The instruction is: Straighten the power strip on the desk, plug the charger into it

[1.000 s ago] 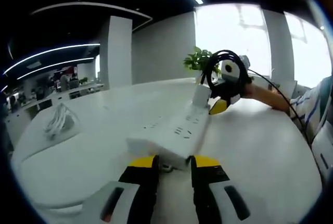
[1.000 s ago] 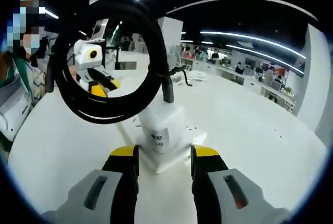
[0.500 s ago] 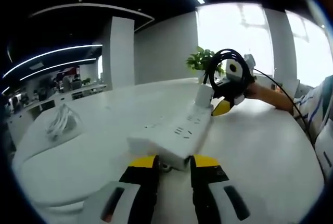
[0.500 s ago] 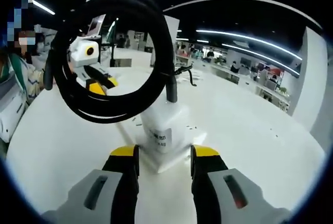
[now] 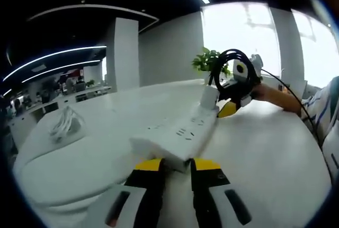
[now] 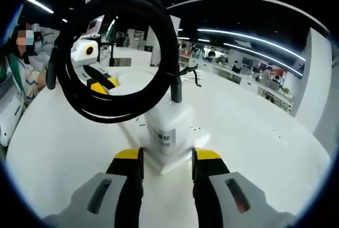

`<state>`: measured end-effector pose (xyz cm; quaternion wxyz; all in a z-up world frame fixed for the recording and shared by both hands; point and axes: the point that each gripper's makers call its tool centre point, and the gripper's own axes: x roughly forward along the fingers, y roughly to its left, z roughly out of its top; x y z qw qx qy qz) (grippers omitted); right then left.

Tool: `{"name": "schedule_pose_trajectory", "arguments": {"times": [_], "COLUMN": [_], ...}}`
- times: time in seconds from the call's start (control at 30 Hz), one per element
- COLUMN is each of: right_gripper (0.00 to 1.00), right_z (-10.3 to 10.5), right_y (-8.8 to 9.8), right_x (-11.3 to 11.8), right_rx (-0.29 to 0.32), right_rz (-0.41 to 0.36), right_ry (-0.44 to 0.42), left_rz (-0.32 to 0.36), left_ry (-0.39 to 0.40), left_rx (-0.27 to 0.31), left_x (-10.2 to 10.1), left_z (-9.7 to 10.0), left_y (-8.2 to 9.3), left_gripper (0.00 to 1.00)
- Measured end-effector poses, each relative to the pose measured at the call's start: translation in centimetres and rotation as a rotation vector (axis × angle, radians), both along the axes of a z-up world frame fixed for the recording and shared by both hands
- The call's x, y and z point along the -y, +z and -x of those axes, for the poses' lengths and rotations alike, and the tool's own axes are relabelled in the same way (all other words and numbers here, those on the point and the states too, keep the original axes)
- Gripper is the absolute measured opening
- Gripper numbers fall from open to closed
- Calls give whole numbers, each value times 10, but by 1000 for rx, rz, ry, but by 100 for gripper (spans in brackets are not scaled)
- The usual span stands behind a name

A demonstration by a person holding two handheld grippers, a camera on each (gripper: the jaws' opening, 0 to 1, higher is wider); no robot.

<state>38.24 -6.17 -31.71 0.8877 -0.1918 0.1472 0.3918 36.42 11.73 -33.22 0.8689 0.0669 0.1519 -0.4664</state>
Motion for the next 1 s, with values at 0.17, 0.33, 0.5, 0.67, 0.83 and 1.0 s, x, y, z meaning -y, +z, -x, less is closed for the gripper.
{"name": "schedule_pose_trajectory", "arguments": {"times": [0.17, 0.33, 0.5, 0.67, 0.83, 1.0], "right_gripper": [33, 31, 29, 28, 26, 24], "right_z": [0, -1, -2, -2, -3, -3], "right_y": [-1, -1, -2, -2, -2, -3], "right_x": [1, 1, 1, 1, 0, 0], "right_rx": [1, 0, -1, -1, -2, -2], "right_rz": [10, 14, 16, 15, 14, 13], "right_ry": [-3, -8, -15, -19, -23, -27], "left_rz": [-5, -6, -9, -9, -10, -11], "left_ry": [9, 16, 25, 37, 46, 56], "left_rx": [6, 7, 10, 9, 8, 8], "left_x": [-1, -3, -4, -6, -8, -9], "left_z": [-1, -3, -5, -7, -9, -11], "left_y": [0, 0, 0, 0, -1, -1], "left_gripper": [17, 15, 14, 14, 12, 11]}}
